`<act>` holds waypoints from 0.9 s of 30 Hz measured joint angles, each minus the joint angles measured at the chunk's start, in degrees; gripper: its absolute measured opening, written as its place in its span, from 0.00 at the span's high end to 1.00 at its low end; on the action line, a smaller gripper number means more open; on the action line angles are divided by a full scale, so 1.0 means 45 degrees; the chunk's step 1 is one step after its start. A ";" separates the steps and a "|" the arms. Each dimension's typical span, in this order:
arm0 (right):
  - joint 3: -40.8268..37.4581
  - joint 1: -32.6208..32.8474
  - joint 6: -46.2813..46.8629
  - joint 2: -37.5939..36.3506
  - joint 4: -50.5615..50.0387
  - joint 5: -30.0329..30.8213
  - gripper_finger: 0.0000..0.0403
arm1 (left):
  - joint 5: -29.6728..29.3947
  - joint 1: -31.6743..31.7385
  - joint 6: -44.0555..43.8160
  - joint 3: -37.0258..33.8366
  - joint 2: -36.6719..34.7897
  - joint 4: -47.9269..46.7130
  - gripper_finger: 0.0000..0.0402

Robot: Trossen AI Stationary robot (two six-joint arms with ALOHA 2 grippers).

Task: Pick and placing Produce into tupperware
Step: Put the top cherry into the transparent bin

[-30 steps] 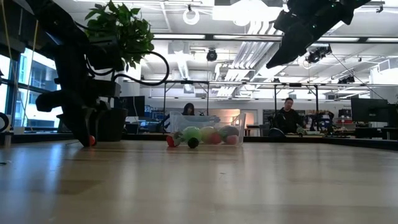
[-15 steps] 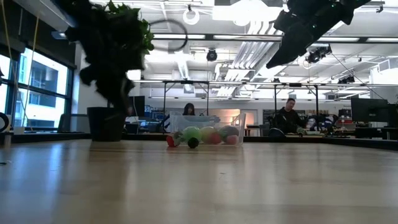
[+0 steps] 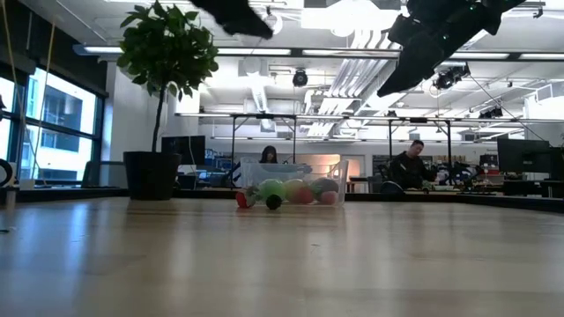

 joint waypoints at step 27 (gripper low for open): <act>-0.0005 0.0000 0.0000 0.0000 0.0004 0.0000 0.81 | 0.0708 0.1802 0.1575 0.3448 0.8023 -0.3162 0.74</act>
